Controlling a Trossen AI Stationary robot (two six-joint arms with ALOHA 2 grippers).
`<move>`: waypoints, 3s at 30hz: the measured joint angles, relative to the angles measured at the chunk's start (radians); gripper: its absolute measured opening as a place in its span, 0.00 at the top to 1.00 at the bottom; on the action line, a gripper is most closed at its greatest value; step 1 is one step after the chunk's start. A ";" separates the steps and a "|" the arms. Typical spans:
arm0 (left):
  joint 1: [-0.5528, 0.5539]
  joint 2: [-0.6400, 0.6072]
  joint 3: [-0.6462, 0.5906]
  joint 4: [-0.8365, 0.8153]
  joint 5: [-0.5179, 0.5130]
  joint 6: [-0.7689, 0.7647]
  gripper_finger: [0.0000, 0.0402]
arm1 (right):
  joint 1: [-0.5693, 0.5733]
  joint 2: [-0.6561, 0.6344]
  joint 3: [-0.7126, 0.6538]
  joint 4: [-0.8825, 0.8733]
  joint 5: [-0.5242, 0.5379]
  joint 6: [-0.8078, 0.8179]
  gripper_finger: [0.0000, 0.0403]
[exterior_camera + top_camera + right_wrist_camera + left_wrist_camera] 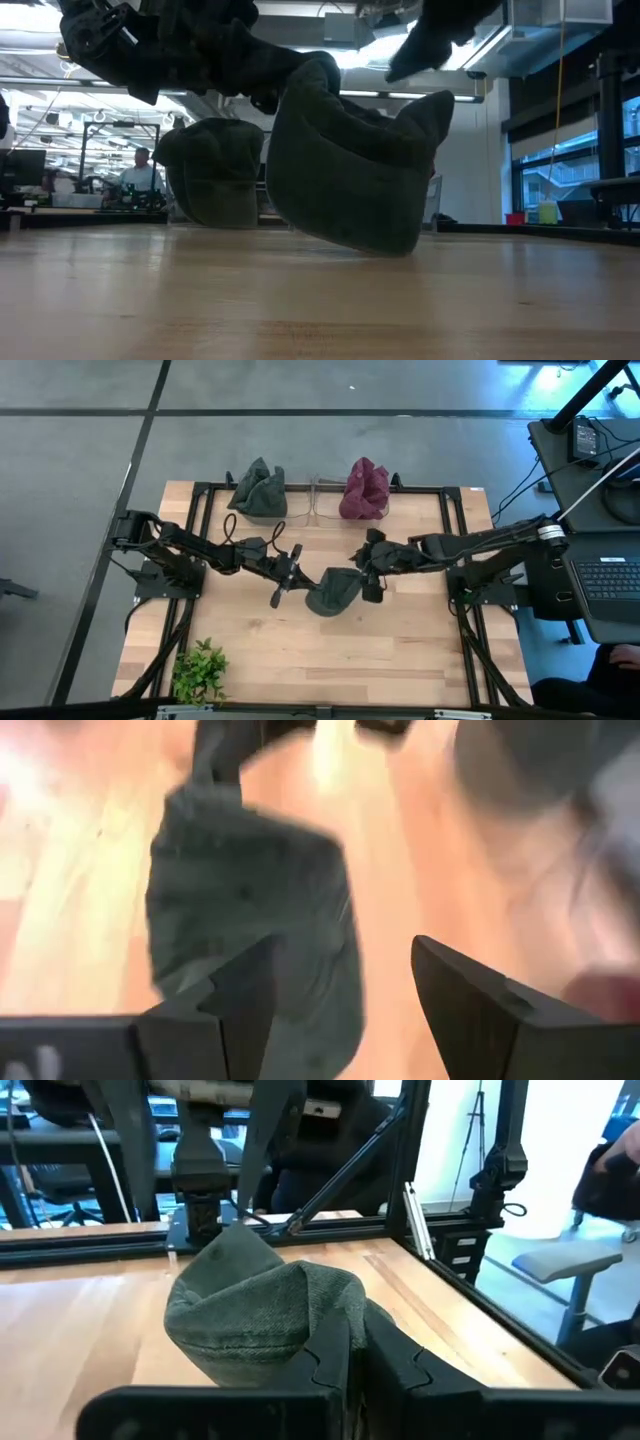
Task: Pick & Place hat
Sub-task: Put the black cap into the left transparent bin
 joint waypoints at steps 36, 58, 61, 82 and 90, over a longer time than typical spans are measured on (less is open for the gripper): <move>0.000 0.000 0.000 -0.010 -0.003 0.002 0.98 | -0.016 -0.042 0.000 -0.240 -0.267 0.404 0.47; 0.000 0.000 0.000 -0.010 -0.003 -0.016 0.97 | -0.016 -0.041 -0.097 -0.075 -0.313 0.384 0.72; 0.000 0.000 0.000 -0.009 -0.013 -0.016 0.97 | -0.016 -0.041 -0.097 -0.082 -0.313 0.384 0.82; 0.052 -0.065 -0.001 -0.031 -0.020 -0.076 0.90 | 0.061 -0.040 -0.061 -0.178 0.039 -0.118 0.99; 0.108 -0.121 -0.001 -0.086 -0.021 -0.053 0.91 | 0.127 -0.041 -0.013 -0.272 0.258 -0.359 1.00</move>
